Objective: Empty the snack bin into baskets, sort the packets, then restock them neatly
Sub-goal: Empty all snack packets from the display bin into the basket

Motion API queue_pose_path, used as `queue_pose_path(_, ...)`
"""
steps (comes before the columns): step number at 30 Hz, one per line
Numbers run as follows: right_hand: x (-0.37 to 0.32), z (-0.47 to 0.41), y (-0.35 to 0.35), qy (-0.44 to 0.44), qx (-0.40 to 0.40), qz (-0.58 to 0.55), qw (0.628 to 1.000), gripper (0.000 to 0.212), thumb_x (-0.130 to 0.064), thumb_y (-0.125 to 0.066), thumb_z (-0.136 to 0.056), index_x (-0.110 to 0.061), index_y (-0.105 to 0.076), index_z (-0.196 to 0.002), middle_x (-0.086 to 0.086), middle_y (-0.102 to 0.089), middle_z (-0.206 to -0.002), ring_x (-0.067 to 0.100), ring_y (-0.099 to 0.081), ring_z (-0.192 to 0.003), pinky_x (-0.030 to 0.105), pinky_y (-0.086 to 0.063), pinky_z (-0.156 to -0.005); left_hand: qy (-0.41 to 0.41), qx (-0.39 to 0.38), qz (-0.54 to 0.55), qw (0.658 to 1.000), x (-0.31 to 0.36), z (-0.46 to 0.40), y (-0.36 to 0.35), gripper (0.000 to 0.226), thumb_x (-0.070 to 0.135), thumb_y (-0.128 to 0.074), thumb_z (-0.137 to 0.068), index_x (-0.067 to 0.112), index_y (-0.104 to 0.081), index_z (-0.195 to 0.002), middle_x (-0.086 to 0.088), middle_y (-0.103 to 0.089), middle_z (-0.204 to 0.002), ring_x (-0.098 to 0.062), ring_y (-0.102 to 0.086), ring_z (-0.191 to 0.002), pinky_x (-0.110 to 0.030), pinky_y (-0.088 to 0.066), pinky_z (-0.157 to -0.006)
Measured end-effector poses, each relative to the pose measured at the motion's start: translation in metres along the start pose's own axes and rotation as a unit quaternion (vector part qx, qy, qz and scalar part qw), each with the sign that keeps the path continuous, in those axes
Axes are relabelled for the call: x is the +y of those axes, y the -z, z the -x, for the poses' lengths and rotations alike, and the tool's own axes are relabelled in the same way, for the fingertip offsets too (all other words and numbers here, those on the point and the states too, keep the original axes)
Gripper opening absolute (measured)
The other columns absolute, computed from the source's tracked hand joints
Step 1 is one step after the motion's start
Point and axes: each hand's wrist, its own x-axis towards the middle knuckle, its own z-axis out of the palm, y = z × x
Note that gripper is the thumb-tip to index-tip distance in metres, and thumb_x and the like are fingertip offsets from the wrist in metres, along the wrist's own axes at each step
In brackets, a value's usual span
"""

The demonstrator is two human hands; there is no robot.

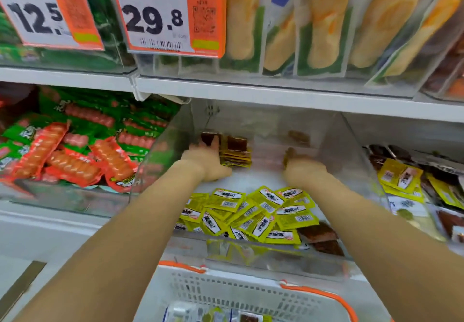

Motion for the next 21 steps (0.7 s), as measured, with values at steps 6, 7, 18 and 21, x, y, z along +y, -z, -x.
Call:
queue_pose_path(6,-0.036,0.002,0.000,0.070,0.036,-0.142,0.987,0.049,-0.041,-0.047,-0.094,-0.013,-0.041,-0.134,0.016,-0.055,-0.129,0.033,-0.054,-0.117,0.032,-0.042,-0.086,-0.032,0.032,-0.085,0.995,0.002,-0.007,0.003,0.072,0.056,-0.049,-0.087,0.018,-0.027,-0.144,-0.021,-0.040,-0.135,-0.038,-0.044,-0.120,-0.039,-0.039,-0.096)
queue_pose_path(7,-0.044,0.004,-0.001,0.098,0.033,-0.131,0.986,0.054,-0.037,-0.049,-0.093,-0.015,-0.036,-0.140,0.017,-0.053,-0.130,0.033,-0.053,-0.118,0.033,-0.043,-0.089,-0.039,0.026,-0.095,0.994,0.005,-0.007,0.002,0.072,0.053,-0.051,-0.087,0.018,-0.025,-0.145,-0.021,-0.039,-0.136,-0.038,-0.045,-0.120,-0.038,-0.040,-0.096)
queue_pose_path(18,-0.061,0.006,-0.005,0.157,0.034,0.022,0.987,0.076,-0.038,-0.057,-0.089,-0.030,-0.013,-0.151,0.014,-0.047,-0.132,0.033,-0.055,-0.115,0.035,-0.044,-0.090,-0.094,0.008,-0.082,0.992,0.000,-0.001,0.000,0.077,0.032,-0.059,-0.085,0.027,-0.019,-0.150,-0.017,-0.046,-0.128,-0.035,-0.052,-0.115,-0.039,-0.047,-0.093)
queue_pose_path(21,-0.058,0.013,-0.004,0.153,0.043,0.008,0.987,0.065,-0.027,-0.058,-0.088,-0.027,-0.028,-0.145,0.012,-0.052,-0.125,0.033,-0.057,-0.111,0.034,-0.045,-0.086,-0.120,0.009,-0.068,0.990,-0.001,0.015,0.003,0.068,0.031,-0.059,-0.085,0.028,-0.029,-0.146,-0.016,-0.052,-0.125,-0.034,-0.055,-0.112,-0.036,-0.047,-0.089)
